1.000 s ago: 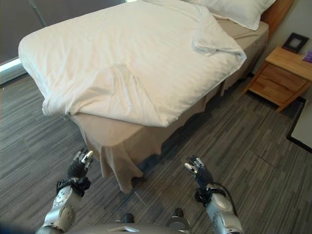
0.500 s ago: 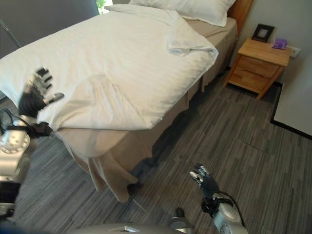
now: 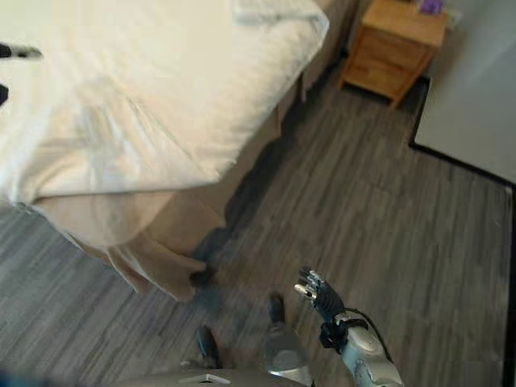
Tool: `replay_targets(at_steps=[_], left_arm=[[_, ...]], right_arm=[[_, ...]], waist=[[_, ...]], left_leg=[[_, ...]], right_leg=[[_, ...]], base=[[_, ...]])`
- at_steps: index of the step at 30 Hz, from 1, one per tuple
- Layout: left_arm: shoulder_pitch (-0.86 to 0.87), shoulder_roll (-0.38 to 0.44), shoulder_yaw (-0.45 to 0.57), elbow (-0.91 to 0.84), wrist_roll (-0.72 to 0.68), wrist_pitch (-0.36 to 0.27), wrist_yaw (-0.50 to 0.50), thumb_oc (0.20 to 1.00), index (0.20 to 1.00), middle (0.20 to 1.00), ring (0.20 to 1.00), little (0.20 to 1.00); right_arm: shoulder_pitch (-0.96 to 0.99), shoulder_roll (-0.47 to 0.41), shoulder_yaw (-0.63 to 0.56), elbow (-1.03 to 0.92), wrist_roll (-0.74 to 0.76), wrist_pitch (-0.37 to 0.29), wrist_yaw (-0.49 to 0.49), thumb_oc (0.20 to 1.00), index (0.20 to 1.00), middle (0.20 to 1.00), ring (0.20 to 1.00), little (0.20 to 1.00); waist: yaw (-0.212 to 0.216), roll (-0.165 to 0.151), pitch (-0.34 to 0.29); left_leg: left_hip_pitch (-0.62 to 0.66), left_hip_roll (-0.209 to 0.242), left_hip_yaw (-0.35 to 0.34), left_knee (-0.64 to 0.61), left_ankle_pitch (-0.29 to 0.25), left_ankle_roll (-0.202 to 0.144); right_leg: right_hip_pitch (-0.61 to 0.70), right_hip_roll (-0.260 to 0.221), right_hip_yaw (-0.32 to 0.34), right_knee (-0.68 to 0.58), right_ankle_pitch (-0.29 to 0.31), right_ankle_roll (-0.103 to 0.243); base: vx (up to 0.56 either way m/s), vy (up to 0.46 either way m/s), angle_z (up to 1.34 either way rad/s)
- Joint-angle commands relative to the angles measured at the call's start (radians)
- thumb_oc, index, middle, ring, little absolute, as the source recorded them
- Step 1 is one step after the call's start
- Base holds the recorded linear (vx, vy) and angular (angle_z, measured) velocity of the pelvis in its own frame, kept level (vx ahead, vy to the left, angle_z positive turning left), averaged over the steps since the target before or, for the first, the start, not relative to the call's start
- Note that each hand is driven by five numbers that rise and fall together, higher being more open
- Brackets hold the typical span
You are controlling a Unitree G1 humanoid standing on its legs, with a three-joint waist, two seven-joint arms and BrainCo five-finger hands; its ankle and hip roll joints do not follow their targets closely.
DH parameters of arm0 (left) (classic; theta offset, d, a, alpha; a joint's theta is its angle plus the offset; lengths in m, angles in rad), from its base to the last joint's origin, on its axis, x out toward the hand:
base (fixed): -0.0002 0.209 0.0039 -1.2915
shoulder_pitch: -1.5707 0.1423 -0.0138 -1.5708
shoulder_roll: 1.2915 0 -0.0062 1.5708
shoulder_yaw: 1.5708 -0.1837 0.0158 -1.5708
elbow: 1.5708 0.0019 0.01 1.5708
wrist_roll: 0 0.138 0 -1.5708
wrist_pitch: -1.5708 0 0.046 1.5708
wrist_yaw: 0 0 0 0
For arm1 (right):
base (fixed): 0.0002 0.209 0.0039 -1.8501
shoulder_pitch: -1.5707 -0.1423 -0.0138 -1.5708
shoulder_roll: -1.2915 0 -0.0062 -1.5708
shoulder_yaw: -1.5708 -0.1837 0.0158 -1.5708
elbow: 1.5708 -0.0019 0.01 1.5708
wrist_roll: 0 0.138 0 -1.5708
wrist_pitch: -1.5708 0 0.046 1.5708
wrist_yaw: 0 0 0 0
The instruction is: Making the bed.
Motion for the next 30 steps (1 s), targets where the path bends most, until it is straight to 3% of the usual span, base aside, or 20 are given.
replay_targets(at_steps=[1,5,11,21,30], left_arm=[[-0.150,0.067,0.046,0.098,-0.031,0.009,0.053,1.000,1.000,1.000,1.000,1.000],[-0.276,0.118,0.030,0.156,-0.107,0.026,0.102,1.000,1.000,1.000,1.000,1.000],[-0.313,0.170,0.019,0.177,-0.132,0.033,0.149,1.000,1.000,1.000,1.000,1.000],[-0.355,0.234,-0.061,0.206,-0.112,0.033,0.136,1.000,1.000,1.000,1.000,1.000],[-0.388,0.244,-0.099,0.182,-0.143,0.007,0.115,1.000,1.000,1.000,1.000,1.000]], right_arm=[[-0.031,-0.008,0.004,-0.026,0.045,-0.027,0.028,1.000,1.000,1.000,1.000,1.000],[-0.017,-0.038,0.025,-0.011,0.046,-0.006,0.061,1.000,1.000,1.000,1.000,1.000],[-0.009,-0.038,0.020,0.068,0.000,-0.013,0.039,1.000,1.000,1.000,1.000,1.000],[-0.025,-0.056,0.060,0.066,0.022,-0.010,0.081,1.000,1.000,1.000,1.000,1.000],[-0.070,-0.083,0.072,0.038,0.110,-0.031,0.088,1.000,1.000,1.000,1.000,1.000]], waist=[[0.016,-0.044,0.028],[0.005,-0.075,0.042],[0.007,-0.090,0.054],[0.027,-0.096,0.064],[0.013,-0.116,0.112]], left_leg=[[-0.030,0.035,-0.048,0.006,0.076,-0.059],[-0.104,0.052,-0.033,0.006,0.082,-0.067],[-0.179,0.057,-0.047,0.006,0.090,-0.071],[-0.202,0.061,-0.064,0.006,0.092,-0.071],[-0.337,0.064,-0.082,0.006,0.119,-0.077]], right_leg=[[0.047,-0.026,0.026,0.011,0.027,0.124],[-0.041,-0.014,0.040,0.011,0.043,0.132],[-0.115,-0.008,0.038,0.011,0.054,0.135],[-0.133,-0.001,0.032,0.011,0.042,0.131],[-0.250,0.013,0.023,0.011,0.073,0.130]], base=[[0.01,0.037,-0.19],[0.02,0.002,-0.27],[0.02,-0.005,-0.13],[0.03,-0.004,0.03],[-0.05,-0.021,0.09]])
